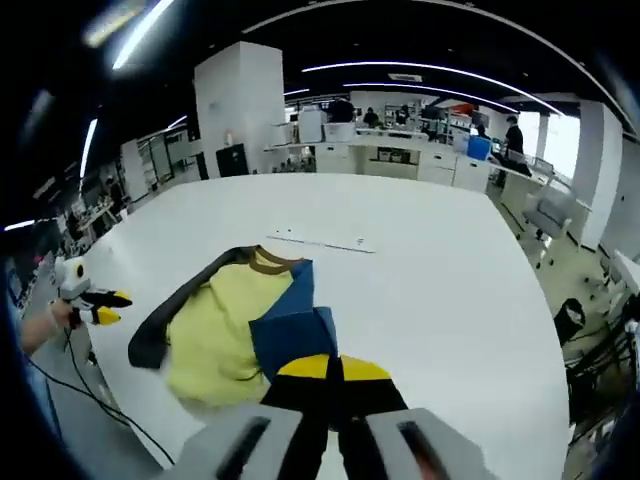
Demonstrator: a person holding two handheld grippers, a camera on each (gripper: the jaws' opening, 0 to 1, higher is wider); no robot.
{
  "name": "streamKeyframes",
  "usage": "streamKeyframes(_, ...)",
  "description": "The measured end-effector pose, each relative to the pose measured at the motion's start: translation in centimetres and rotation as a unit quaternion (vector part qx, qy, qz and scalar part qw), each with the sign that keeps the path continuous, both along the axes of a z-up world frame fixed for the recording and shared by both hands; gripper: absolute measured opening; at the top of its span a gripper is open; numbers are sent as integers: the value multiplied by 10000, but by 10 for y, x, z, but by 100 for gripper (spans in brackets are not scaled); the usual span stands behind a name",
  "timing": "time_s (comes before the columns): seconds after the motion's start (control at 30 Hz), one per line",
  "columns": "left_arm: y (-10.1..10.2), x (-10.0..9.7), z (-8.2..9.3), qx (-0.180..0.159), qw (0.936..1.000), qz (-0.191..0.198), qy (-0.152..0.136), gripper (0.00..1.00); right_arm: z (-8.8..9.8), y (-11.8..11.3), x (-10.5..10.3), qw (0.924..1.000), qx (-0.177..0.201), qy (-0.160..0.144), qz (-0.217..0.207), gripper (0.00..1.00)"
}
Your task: Fold the garment on the visible template until the final outline fits inside the template.
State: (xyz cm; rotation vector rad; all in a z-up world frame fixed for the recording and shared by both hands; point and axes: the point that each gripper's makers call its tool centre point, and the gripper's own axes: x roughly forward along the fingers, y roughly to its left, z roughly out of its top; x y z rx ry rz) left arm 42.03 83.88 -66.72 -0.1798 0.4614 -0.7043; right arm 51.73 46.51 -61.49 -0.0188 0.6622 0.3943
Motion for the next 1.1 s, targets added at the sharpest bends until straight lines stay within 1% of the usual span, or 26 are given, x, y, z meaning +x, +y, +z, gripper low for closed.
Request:
streamKeyframes(0.07, -1, 2, -1, 69, 10000, -33, -12, 31, -6, -16, 5, 9993, 154, 8, -326, 0)
streamKeyframes(0.17, -1, 5, -2, 86, 9999, -52, 27, 31, -14, -34, 10, 9976, 222, 21, -650, 0)
streamKeyframes(0.2, -1, 6, -3, 110, 9999, -60, 25, 31, -20, -42, 12, 9968, 240, 60, -763, 0)
streamKeyframes(0.23, -1, 7, -5, 143, 9999, -64, 38, 31, -25, -48, 14, 9959, 230, 119, -870, 0)
streamKeyframes(0.27, -1, 8, -6, 144, 9999, -60, 44, 31, -29, -55, 19, 9953, 190, 102, -945, 0)
streamKeyframes(0.33, 0, 9, -8, 132, 9999, -30, 74, 31, -34, -65, 25, 9931, 219, 126, -1141, 0)
streamKeyframes(0.37, 0, 10, -9, 113, 9999, -4, 89, 31, -33, -65, 25, 9907, 363, 149, -1300, 0)
streamKeyframes(0.4, 0, 10, -10, 93, 9999, 18, 108, 31, -33, -65, 27, 9896, 462, 149, -1356, 0)
streamKeyframes(0.47, 0, 9, -11, 56, 9999, 42, 129, 31, -38, -75, 33, 9887, 268, 156, -1467, 0)
streamKeyframes(0.53, 0, 9, -15, 64, 9998, 53, 175, 31, -47, -92, 43, 9876, 132, 218, -1548, 0)
streamKeyframes(0.57, 0, 9, -16, 77, 9998, 51, 184, 31, -54, -103, 51, 9862, 156, 280, -1626, 0)
streamKeyframes(0.6, 1, 9, -18, 97, 9997, 60, 219, 31, -58, -109, 54, 9851, 150, 318, -1684, 0)
streamKeyframes(0.63, 2, 9, -19, 108, 9997, 67, 229, 31, -65, -119, 61, 9838, 87, 371, -1754, 0)
streamKeyframes(0.7, 4, 10, -21, 185, 9995, 65, 230, 31, -80, -139, 67, 9803, -163, 537, -1892, 0)
streamKeyframes(0.73, 5, 10, -22, 193, 9995, 77, 242, 31, -82, -142, 68, 9800, -182, 545, -1907, 0)
streamKeyframes(0.83, 8, 12, -24, 180, 9993, 144, 287, 31, -97, -159, 78, 9766, -225, 665, -2031, 0)
streamKeyframes(0.93, 11, 13, -29, 183, 9990, 211, 348, 31, -105, -170, 83, 9739, -255, 735, -2132, 0)
streamKeyframes(1.0, 11, 13, -33, 178, 9988, 240, 392, 31, -111, -175, 86, 9719, -240, 804, -2199, 0)
streamKeyframes(1.1, 11, 13, -38, 176, 9984, 270, 467, 31, -118, -184, 86, 9685, -383, 880, -2298, 0)
